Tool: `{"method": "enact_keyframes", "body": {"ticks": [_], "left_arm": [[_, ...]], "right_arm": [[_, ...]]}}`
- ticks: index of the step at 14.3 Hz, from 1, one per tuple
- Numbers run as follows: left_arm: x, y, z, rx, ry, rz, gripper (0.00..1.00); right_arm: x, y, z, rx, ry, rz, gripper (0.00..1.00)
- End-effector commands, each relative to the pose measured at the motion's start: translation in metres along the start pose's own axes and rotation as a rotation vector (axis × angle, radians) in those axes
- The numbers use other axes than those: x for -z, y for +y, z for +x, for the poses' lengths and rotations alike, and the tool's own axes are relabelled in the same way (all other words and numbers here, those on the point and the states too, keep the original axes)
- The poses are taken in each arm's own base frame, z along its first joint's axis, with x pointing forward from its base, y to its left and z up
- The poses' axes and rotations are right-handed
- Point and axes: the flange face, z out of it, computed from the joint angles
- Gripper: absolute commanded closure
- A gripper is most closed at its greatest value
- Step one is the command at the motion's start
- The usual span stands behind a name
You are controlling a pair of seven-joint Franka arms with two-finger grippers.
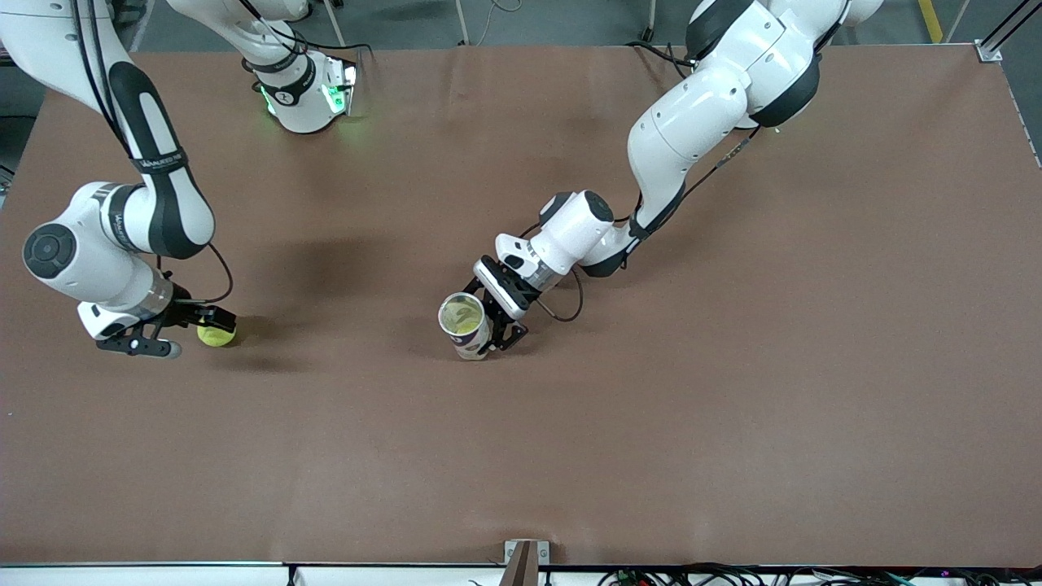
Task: Insert tennis ball vertically with right arm
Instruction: 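Move the right gripper to the second tennis ball and grasp it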
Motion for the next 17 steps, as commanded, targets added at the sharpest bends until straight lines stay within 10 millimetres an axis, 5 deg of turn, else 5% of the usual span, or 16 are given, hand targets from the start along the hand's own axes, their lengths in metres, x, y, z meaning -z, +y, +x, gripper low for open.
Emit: {"method": "enact_keyframes", "body": {"ticks": [1, 13, 15, 17], "left_arm": [[0.004, 0.0, 0.007, -0.006, 0.012, 0.003, 0.2], [0.005, -0.001, 0.007, -0.006, 0.012, 0.004, 0.19], [0.005, 0.001, 0.007, -0.008, 0.012, 0.003, 0.19], [0.005, 0.0, 0.008, -0.008, 0.013, 0.005, 0.19]], "right_arm": [[-0.006, 0.005, -0.01, 0.035, 0.029, -0.006, 0.0], [-0.07, 0.015, -0.016, 0.05, -0.003, -0.012, 0.02], [-0.07, 0.015, -0.016, 0.05, -0.004, -0.012, 0.23], [-0.07, 0.013, -0.016, 0.05, -0.013, -0.011, 0.73]]}}
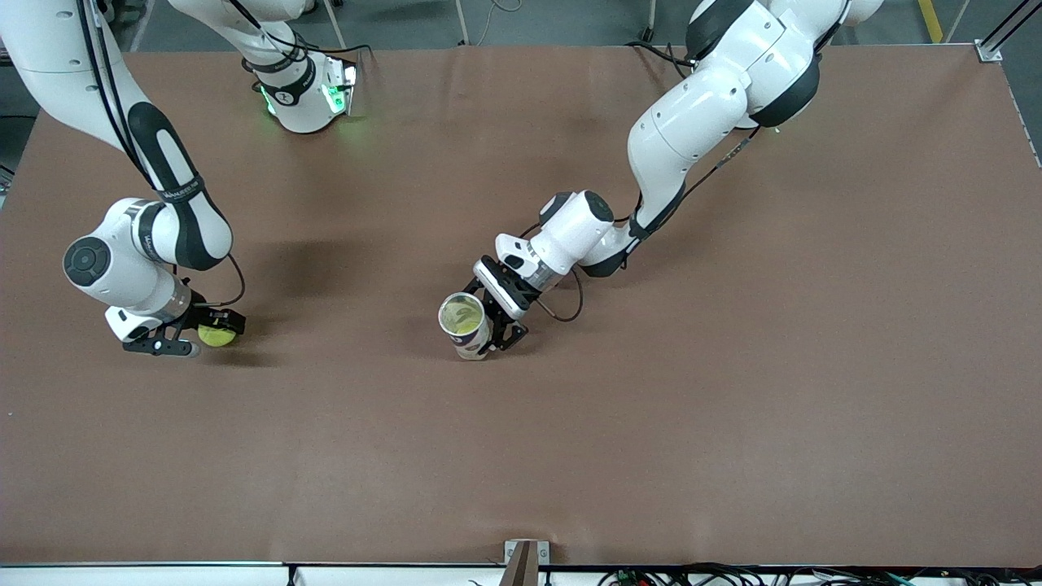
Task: Insert tennis ball vertically with right arm
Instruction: 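Lift the second ball with the right gripper over the tube opening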
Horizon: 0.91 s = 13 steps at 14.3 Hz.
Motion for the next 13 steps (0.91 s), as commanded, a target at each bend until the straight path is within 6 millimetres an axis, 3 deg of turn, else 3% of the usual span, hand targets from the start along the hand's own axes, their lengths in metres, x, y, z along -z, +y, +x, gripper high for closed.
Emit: {"method": "enact_keyframes", "body": {"ticks": [1, 2, 4, 6, 13], "left_arm": [[0.005, 0.002, 0.008, -0.009, 0.013, 0.002, 0.2], [0.005, 0.0, 0.008, -0.009, 0.013, 0.005, 0.19], [0.005, 0.001, 0.007, -0.009, 0.012, 0.003, 0.19], [0.005, -0.001, 0.007, -0.008, 0.011, 0.005, 0.19], [0.005, -0.001, 0.011, -0.014, 0.019, 0.004, 0.19]], "right_arm": [[0.006, 0.0, -0.001, 0.01, -0.003, 0.0, 0.89], [0.01, -0.001, 0.002, 0.01, -0.013, 0.002, 0.97], [0.03, -0.006, 0.01, 0.003, -0.066, 0.017, 0.98], [0.069, -0.025, 0.018, -0.031, -0.098, 0.022, 0.98], [0.197, -0.178, 0.009, -0.304, -0.168, 0.098, 0.98]]}}
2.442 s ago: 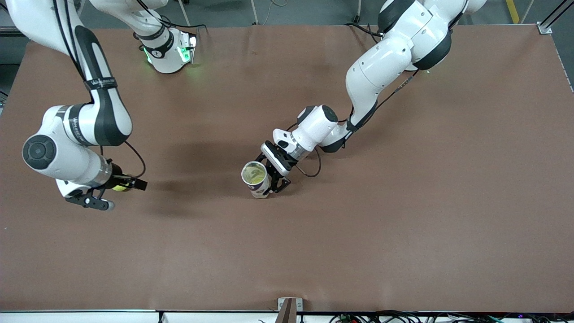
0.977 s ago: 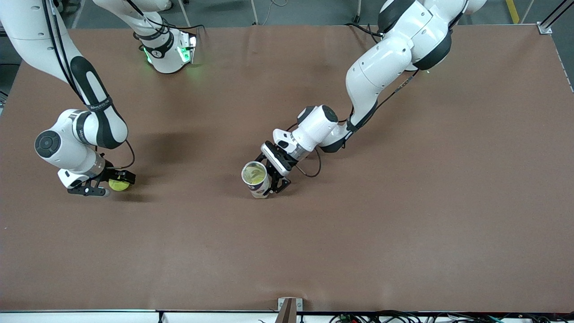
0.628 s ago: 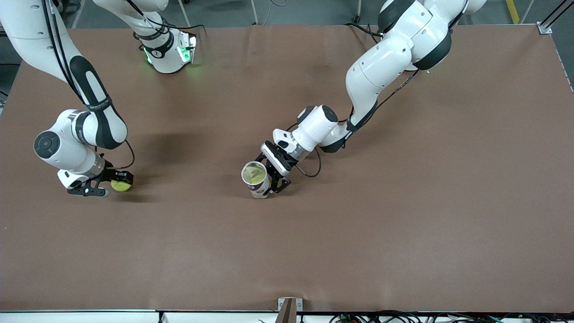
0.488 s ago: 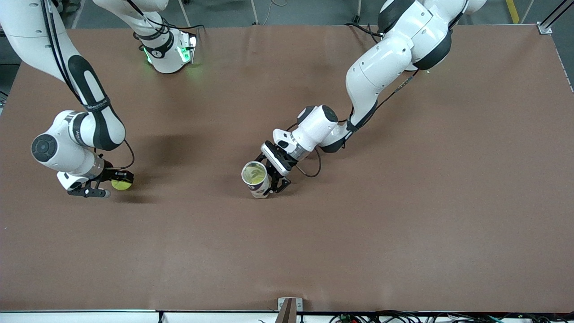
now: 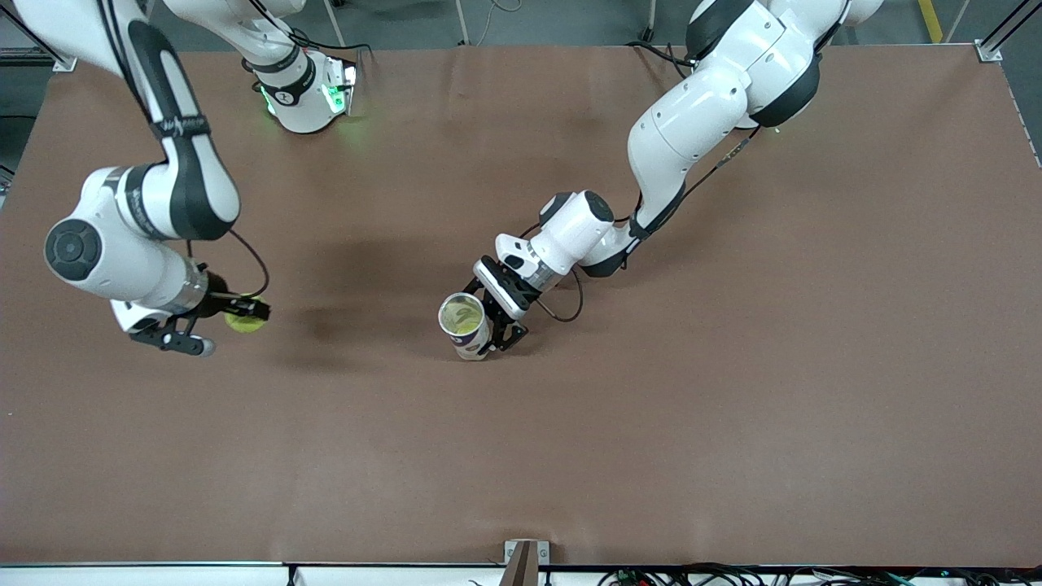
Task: Insert tennis ball vertically with right arm
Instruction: 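Lift the second ball with the right gripper over the tube opening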
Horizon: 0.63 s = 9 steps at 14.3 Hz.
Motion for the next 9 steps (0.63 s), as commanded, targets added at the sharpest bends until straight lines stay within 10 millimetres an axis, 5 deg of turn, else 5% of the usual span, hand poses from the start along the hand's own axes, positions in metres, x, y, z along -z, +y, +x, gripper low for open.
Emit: {"method": "enact_keyframes", "body": {"ticks": [1, 6, 9], "left_arm": [[0.006, 0.0, 0.01, -0.014, 0.018, 0.003, 0.19], [0.01, -0.007, 0.016, -0.011, 0.025, 0.011, 0.2], [0.01, -0.009, 0.018, -0.01, 0.028, 0.014, 0.2]], "right_arm": [[0.044, -0.051, -0.02, -0.133, -0.039, 0.021, 0.98], [0.084, -0.178, -0.081, -0.379, -0.052, 0.087, 0.99], [0.091, -0.235, -0.092, -0.474, -0.037, 0.11, 1.0]]}}
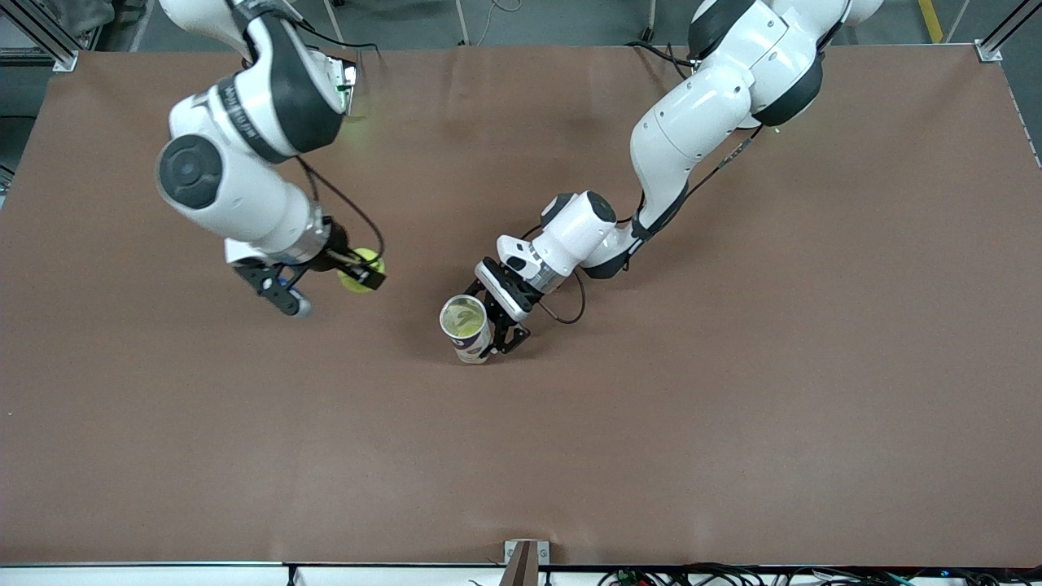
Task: Insert tennis ball vertically with right arm
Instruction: 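Lift the second ball with the right gripper over the tube opening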
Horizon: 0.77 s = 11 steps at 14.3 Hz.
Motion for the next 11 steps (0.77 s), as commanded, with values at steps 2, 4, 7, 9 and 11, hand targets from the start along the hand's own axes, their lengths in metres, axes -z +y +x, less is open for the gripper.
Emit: {"method": "enact_keyframes", "body": {"ticks": [2, 4, 7, 9, 11], "left_arm": [[0.007, -0.003, 0.011, -0.009, 0.016, 0.005, 0.2], [0.007, -0.003, 0.011, -0.011, 0.016, 0.005, 0.2], [0.006, -0.002, 0.009, -0.01, 0.013, 0.003, 0.2], [0.006, -0.001, 0.008, -0.01, 0.012, 0.003, 0.2], [0.006, -0.001, 0.007, -0.009, 0.01, 0.002, 0.2]], "right_arm": [[-0.004, -0.045, -0.014, -0.128, -0.017, 0.029, 1.0], [-0.014, -0.062, -0.02, -0.189, -0.022, 0.034, 1.0], [-0.026, -0.087, -0.026, -0.247, -0.016, 0.043, 1.0], [-0.031, -0.098, -0.023, -0.275, -0.013, 0.052, 1.0], [-0.035, -0.106, -0.027, -0.285, -0.012, 0.056, 1.0]]}}
